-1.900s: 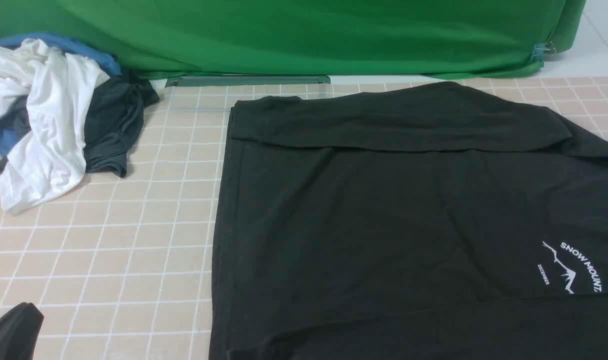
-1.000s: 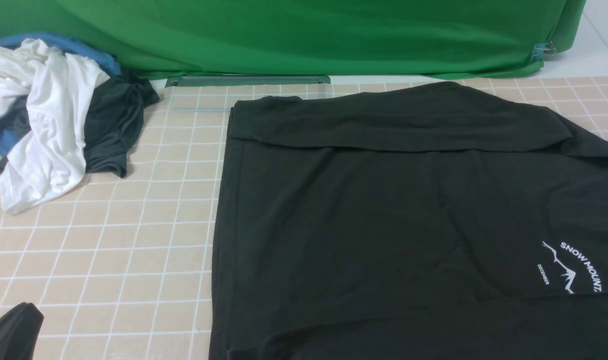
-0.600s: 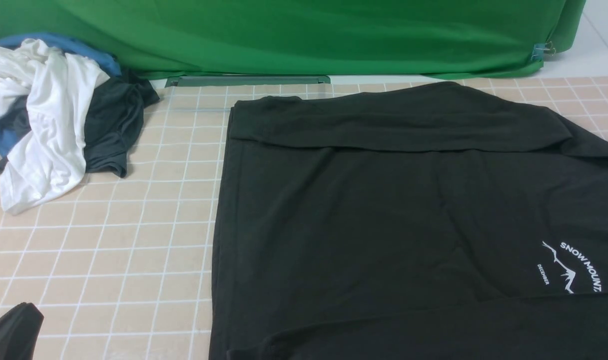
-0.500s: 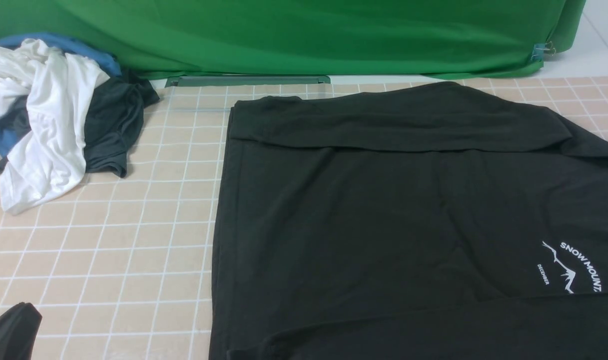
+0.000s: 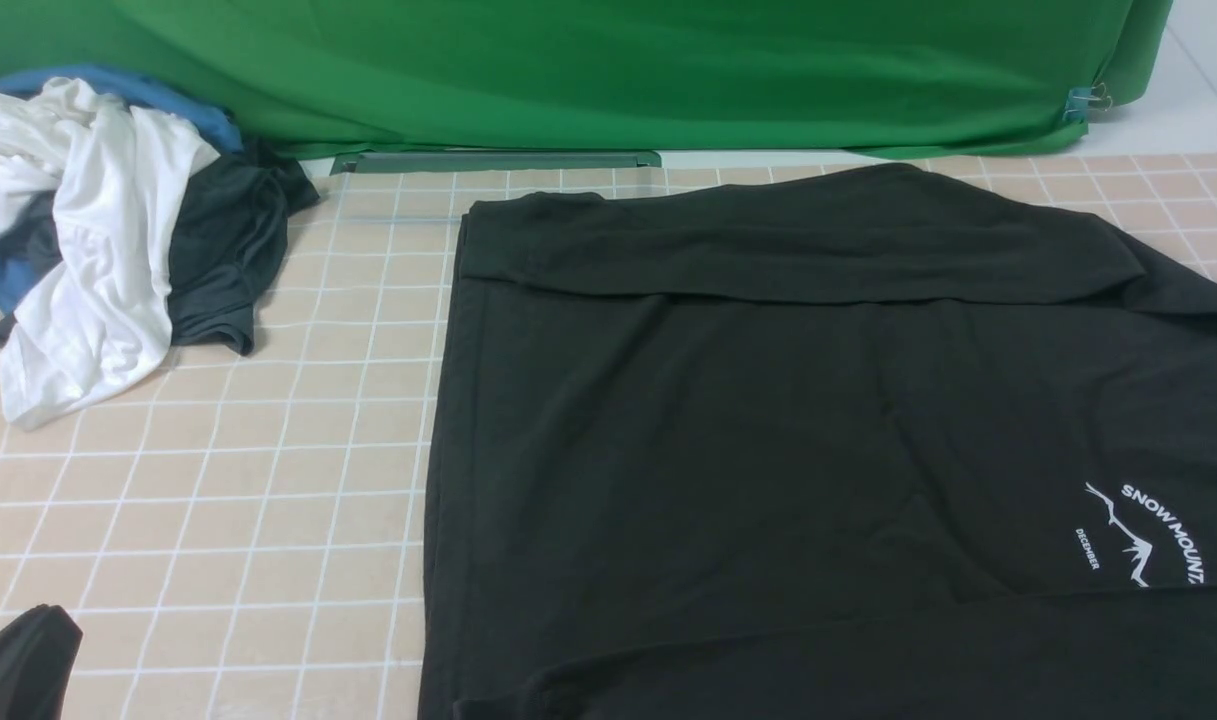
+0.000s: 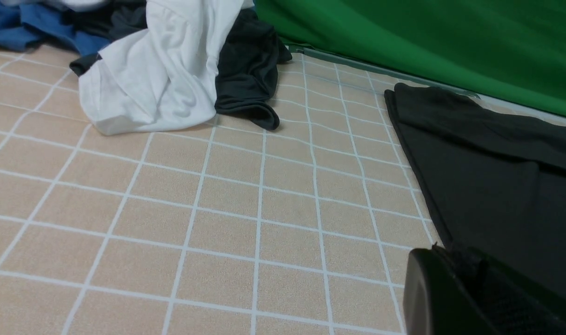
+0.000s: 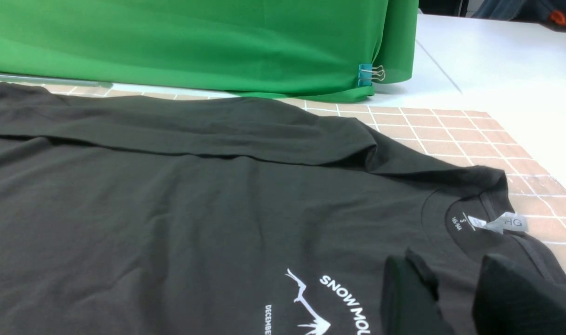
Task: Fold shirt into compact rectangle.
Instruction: 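Grasp the left edge of the dark T-shirt lying flat on the table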
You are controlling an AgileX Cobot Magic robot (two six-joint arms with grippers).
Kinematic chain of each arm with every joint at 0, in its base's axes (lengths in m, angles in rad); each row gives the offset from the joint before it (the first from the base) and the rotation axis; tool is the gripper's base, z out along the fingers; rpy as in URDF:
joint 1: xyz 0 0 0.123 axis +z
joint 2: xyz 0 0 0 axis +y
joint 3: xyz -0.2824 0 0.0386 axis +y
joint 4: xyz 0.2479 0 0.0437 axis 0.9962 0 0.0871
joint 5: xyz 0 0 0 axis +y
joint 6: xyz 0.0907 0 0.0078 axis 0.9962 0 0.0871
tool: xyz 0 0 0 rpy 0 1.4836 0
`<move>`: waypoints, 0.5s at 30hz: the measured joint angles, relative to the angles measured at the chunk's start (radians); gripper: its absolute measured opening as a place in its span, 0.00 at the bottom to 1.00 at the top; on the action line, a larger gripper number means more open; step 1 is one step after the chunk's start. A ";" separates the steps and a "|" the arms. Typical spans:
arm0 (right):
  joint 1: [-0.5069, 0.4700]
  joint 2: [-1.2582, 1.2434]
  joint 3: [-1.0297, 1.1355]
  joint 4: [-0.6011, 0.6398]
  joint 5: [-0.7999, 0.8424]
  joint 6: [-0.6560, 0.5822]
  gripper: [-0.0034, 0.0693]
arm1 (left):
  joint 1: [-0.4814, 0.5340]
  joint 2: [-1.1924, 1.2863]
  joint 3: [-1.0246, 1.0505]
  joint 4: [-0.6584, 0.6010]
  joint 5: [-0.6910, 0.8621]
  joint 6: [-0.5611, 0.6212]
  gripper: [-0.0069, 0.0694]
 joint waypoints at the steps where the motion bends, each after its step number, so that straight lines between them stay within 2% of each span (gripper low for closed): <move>1: 0.000 0.000 0.000 0.000 0.000 0.000 0.38 | 0.000 0.000 0.000 0.000 0.000 0.000 0.11; 2: 0.000 0.000 0.000 0.000 0.000 0.000 0.38 | 0.000 0.000 0.000 -0.022 -0.013 -0.024 0.11; 4: 0.000 0.000 0.000 0.000 0.000 0.000 0.38 | 0.000 0.000 0.000 -0.190 -0.048 -0.130 0.11; 9: 0.000 0.000 0.000 0.000 0.000 0.000 0.38 | 0.000 0.000 0.000 -0.678 -0.079 -0.371 0.11; 11: 0.000 0.000 0.000 0.000 0.000 0.000 0.38 | 0.000 0.000 0.000 -0.764 -0.084 -0.395 0.11; 15: 0.000 0.000 0.000 0.000 0.000 0.000 0.38 | 0.000 0.000 0.000 -0.756 -0.098 -0.384 0.11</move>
